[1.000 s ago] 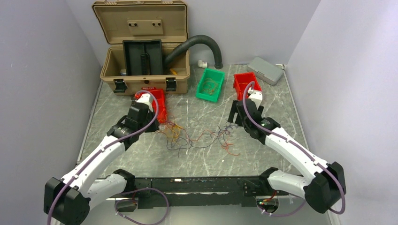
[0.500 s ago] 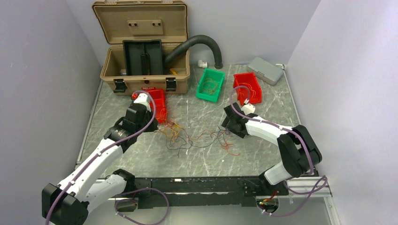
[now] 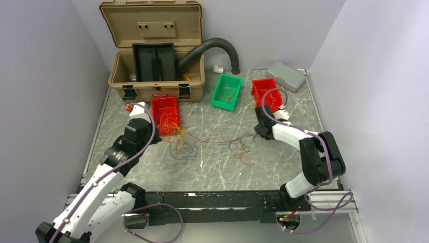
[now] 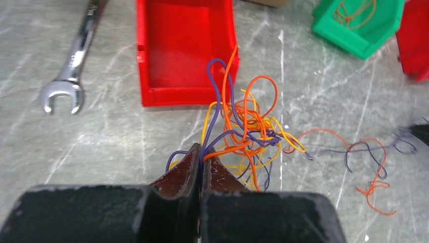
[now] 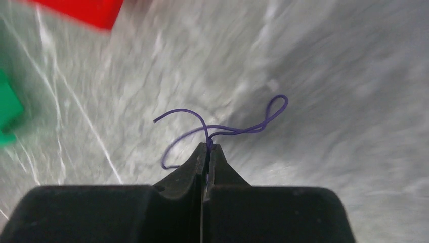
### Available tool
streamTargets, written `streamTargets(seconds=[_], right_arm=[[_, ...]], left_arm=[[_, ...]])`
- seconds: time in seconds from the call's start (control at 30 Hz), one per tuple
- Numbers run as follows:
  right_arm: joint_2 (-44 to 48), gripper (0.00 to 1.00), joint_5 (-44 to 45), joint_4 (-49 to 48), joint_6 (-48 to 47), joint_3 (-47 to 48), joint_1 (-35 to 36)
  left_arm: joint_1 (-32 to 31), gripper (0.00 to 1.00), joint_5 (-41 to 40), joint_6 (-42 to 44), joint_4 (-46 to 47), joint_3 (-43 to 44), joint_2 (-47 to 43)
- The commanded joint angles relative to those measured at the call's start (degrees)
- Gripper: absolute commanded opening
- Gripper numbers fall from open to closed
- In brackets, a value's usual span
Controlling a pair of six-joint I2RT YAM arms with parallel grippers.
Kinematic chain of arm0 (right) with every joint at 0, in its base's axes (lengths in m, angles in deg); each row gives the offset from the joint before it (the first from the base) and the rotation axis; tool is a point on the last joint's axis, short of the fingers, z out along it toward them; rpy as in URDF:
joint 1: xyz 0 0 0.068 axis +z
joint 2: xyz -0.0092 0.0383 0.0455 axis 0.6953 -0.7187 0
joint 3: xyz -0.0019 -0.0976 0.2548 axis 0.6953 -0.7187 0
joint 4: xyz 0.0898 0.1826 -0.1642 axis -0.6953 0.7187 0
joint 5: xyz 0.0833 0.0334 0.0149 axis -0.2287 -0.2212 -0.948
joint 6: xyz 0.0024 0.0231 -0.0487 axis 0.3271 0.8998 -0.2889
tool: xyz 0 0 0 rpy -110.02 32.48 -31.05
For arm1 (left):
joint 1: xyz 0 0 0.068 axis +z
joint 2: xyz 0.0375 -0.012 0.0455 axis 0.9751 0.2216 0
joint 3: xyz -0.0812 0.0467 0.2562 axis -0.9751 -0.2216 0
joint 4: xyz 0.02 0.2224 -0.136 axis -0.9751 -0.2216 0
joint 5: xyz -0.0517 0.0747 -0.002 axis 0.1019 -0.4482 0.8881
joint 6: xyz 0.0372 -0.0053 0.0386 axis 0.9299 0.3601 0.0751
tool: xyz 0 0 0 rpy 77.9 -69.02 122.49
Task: Untangle the cables
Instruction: Untie the cable.
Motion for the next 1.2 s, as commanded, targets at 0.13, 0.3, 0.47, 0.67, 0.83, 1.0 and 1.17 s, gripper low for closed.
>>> streamTargets(seconds=[0.13,0.3,0.47,0.67,0.83,1.0,1.17], right_arm=[[18.79,0.0,11.69,12.31,-4.21,5.12,-19.15],[28.1,0.0,13.4,17.02,2.11,4.97,-30.21],[29.24,0.0,13.92,18.82,0.77,7.49,-32.33],[30.79,0.0,11.32,20.04,1.82,7.58,-42.61],[32.25,0.0,6.02,17.42,-1.1,5.82,-44.74],[34.59,0.0,0.16,11.99,-7.22,1.77,-43.12],[36.83,0.0,-1.92,9.23,-14.97,2.14,-41.15]], left_arm=[[0.29,0.0,-21.67,-13.18,-12.65,1.97,-5.16],[0.34,0.0,-27.96,-18.38,-16.51,1.88,-7.42],[0.38,0.0,-30.96,-19.14,-17.96,2.29,-8.05],[0.49,0.13,-39.88,-29.53,-29.73,5.17,-7.64],[0.45,0.07,-38.62,-17.21,-21.93,5.97,-10.2],[0.43,0.1,-19.93,-2.27,-7.25,4.4,-7.2],[0.43,0.46,-18.52,-3.12,-11.84,9.47,0.08]])
